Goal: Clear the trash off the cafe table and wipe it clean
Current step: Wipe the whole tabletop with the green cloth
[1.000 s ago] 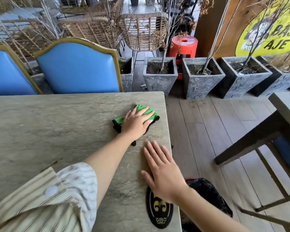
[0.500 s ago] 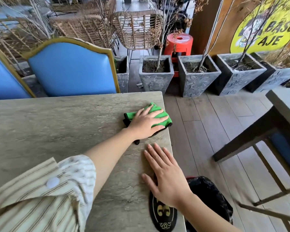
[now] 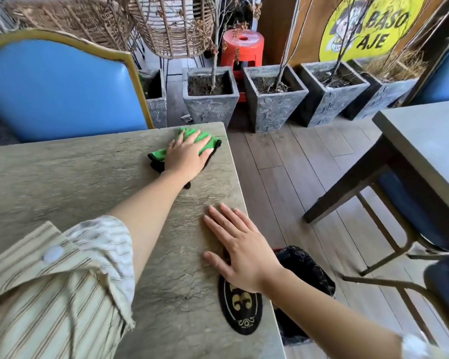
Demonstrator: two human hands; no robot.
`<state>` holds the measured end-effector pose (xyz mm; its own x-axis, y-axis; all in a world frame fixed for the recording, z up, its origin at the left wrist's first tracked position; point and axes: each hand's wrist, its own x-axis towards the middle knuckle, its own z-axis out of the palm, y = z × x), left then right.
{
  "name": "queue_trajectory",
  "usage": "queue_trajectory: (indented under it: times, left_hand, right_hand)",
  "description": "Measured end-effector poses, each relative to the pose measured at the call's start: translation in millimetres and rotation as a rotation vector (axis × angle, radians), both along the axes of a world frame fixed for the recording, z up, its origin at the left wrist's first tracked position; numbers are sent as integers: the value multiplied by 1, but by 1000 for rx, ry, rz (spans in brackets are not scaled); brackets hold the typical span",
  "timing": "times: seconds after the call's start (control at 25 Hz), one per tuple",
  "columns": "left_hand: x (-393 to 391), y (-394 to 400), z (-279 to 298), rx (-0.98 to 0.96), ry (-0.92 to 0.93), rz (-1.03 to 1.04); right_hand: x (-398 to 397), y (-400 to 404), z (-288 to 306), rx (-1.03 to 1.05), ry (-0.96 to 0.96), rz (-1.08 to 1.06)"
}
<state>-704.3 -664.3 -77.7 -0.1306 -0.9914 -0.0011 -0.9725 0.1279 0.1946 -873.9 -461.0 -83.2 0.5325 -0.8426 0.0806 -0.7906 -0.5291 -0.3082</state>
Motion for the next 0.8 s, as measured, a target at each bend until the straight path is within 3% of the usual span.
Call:
queue_trajectory:
  times: [0.28, 0.36, 0.48, 0.56, 0.8]
  left_hand:
    - [67, 22, 3, 36, -41, 278]
    - [54, 40, 2, 23, -45, 209]
    - [38, 80, 2, -26, -36, -67]
    - [47, 90, 1, -19, -12, -80]
    - [93, 102, -5, -34, 11, 433]
  right_hand:
    - [0, 0, -6, 0, -33, -8]
    - [-1, 0, -6, 3, -38, -12]
    - [-2, 1, -4, 0, -10, -4]
    - [-2, 2, -3, 0, 10, 4]
    - [0, 1, 0, -2, 13, -3]
